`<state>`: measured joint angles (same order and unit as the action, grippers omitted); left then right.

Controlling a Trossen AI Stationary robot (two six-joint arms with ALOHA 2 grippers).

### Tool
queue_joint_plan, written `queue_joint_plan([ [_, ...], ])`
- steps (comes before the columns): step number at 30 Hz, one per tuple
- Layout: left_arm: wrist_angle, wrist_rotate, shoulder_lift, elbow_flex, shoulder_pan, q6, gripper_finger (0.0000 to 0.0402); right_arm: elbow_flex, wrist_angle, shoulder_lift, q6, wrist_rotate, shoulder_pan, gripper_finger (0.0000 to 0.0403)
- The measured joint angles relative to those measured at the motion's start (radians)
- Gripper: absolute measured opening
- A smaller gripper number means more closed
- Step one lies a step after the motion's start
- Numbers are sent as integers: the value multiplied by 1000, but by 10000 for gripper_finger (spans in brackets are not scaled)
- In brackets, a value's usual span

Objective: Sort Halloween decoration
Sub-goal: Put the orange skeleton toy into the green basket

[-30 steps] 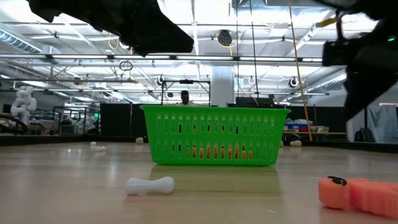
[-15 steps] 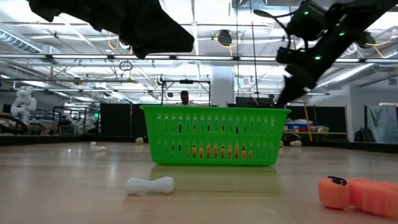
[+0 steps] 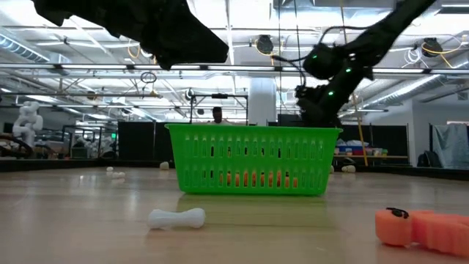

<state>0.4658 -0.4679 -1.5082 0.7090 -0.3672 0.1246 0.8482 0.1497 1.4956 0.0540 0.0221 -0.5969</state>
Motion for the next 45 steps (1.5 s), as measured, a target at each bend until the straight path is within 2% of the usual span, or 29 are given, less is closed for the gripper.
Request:
queue_joint_plan([
  [12,-5,1,0,0,0,0,134,305,246,306,-99,56,-42,231],
  [22,-8,75,0,0,0,0,134,331,298,384,-163,50,-92,231],
  [28,-36,75,0,0,0,-1,134,334,307,405,-221,-24,-98,227],
  [33,-50,75,0,0,0,0,134,335,314,408,-242,-31,-97,195],
  [45,-57,75,0,0,0,-1,134,333,342,409,-250,-29,-96,57],
])
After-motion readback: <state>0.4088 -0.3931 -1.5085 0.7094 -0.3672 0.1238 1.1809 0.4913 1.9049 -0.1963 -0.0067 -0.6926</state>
